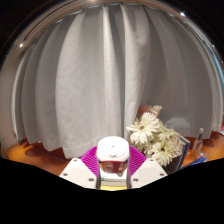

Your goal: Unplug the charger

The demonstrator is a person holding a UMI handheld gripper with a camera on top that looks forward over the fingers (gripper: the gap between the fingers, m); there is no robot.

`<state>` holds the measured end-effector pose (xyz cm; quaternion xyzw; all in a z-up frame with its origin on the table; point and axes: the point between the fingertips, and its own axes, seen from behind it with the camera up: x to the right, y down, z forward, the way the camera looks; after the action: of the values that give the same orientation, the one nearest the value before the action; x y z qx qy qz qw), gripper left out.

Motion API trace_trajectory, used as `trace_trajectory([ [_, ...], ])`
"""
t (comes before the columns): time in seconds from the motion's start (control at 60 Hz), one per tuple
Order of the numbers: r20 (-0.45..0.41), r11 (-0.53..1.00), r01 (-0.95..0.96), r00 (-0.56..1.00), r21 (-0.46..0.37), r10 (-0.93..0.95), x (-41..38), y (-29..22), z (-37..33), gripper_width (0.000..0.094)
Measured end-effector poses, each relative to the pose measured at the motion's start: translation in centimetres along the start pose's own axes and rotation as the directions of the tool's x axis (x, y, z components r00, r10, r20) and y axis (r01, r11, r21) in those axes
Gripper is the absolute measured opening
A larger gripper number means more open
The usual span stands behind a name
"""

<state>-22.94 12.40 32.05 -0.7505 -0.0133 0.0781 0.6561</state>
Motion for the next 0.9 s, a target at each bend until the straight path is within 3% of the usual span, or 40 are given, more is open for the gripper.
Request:
trace_trajectory([
  [0.067,-0.03,0.999,0.047,0.998,0.025,-0.047,3.3,-1.0,-2.8,0.0336],
  [0.167,-0.103,0.998,0.06,0.993,-0.023,-0.062,10.7,2.8,-4.7,0.0358],
  [0.35,-0.185,0.969,-0.019,0.982,-0.247,-0.028,22.0,16.3,-4.0,0.0372],
  [0.433,-0.206,0.938,-0.081,0.978,-0.338,0.01,24.4,22.1,-3.9,0.0372],
  [0.567,-0.192,0.916,-0.074,0.981,-0.394,-0.003,26.2,26.3,-3.7,0.0374],
  [0.633,-0.169,0.923,-0.053,0.986,-0.381,-0.013,26.3,26.5,-3.5,0.0388],
  [0.833,-0.165,0.919,-0.05,0.986,-0.391,-0.017,26.4,26.8,-3.4,0.0512],
  [0.9,-0.176,0.904,-0.041,0.984,-0.425,-0.038,26.7,27.6,-4.0,0.0703],
])
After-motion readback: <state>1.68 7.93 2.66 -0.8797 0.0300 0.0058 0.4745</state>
